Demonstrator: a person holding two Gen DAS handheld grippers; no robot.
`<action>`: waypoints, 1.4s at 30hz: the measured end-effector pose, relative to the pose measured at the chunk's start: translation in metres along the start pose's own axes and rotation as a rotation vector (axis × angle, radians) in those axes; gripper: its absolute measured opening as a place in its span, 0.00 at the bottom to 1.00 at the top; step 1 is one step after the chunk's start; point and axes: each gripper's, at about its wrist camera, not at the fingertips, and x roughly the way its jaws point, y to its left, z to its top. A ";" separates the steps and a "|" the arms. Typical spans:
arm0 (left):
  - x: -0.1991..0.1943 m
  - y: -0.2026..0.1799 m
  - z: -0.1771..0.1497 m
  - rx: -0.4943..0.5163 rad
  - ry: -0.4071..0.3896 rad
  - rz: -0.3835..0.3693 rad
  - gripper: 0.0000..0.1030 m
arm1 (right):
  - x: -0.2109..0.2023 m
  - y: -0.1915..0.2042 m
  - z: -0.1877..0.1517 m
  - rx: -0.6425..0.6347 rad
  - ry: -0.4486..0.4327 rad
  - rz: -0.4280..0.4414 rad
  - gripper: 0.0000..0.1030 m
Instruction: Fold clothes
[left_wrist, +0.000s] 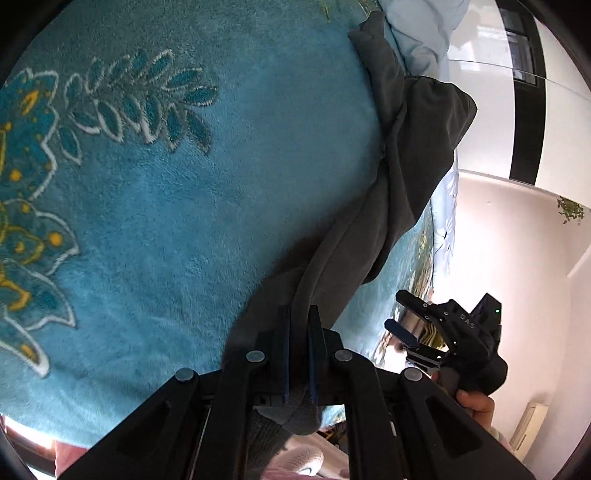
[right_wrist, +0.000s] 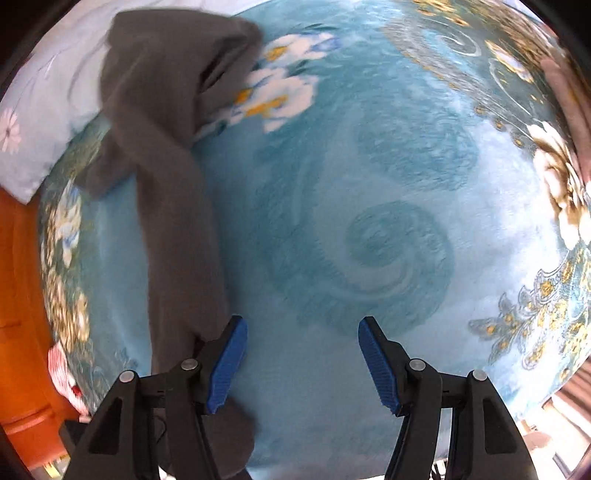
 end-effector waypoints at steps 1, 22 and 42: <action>-0.002 -0.002 0.000 0.005 0.005 0.008 0.08 | -0.001 0.008 -0.001 -0.026 0.002 0.012 0.65; -0.017 -0.046 -0.088 0.009 -0.314 0.276 0.08 | -0.032 -0.029 -0.030 -0.403 -0.108 0.471 0.65; -0.065 -0.078 -0.031 -0.042 -0.362 0.410 0.08 | -0.043 -0.068 0.029 -0.326 -0.198 0.529 0.67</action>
